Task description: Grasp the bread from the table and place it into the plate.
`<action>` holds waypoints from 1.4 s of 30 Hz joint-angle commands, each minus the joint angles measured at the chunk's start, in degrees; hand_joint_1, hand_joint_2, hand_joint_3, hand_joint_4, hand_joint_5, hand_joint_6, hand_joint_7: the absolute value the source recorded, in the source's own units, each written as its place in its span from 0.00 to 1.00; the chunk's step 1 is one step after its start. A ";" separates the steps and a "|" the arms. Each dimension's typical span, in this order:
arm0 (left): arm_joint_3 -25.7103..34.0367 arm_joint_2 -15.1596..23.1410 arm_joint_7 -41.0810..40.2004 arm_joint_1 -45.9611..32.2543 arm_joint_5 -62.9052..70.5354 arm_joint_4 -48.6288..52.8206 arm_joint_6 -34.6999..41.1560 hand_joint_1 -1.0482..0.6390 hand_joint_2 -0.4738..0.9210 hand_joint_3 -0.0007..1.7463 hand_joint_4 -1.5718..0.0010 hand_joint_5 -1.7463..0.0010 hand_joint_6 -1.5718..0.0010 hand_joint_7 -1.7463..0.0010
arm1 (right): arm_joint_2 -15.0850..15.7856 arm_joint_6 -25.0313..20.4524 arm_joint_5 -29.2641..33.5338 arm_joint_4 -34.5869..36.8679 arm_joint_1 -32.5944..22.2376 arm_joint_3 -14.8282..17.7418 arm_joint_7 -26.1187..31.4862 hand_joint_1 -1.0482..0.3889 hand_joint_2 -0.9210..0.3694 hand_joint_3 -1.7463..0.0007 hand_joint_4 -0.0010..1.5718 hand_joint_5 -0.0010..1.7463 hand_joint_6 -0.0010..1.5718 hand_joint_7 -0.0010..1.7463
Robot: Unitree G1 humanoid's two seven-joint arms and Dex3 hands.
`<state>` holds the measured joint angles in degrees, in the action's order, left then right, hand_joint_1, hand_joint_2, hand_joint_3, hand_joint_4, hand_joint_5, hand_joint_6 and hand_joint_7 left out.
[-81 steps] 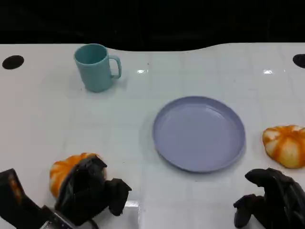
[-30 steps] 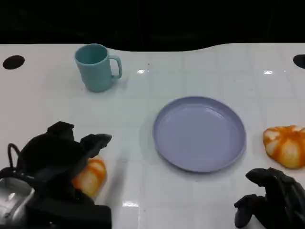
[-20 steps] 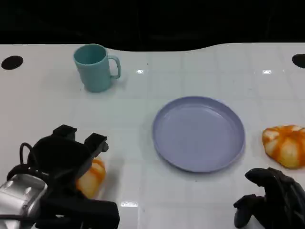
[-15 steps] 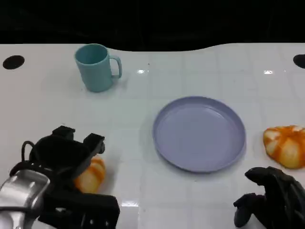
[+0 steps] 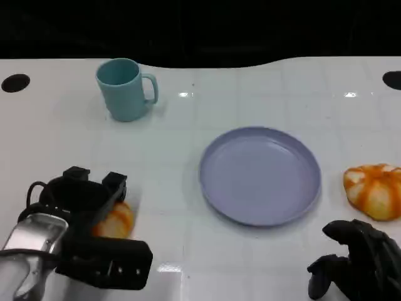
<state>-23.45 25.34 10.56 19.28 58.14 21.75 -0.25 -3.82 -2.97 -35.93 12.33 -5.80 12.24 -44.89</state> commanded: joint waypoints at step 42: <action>1.28 -4.50 -45.78 11.09 -17.05 21.32 -23.16 0.18 0.89 1.00 0.00 0.00 0.00 0.00 | 0.83 0.95 -0.49 3.03 1.50 1.06 -1.43 0.32 0.00 0.83 1.00 0.35 1.00 0.13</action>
<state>-23.12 21.05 -37.13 29.39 42.35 45.69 -24.13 -3.64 -2.09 -35.94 15.26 -4.35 12.96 -46.23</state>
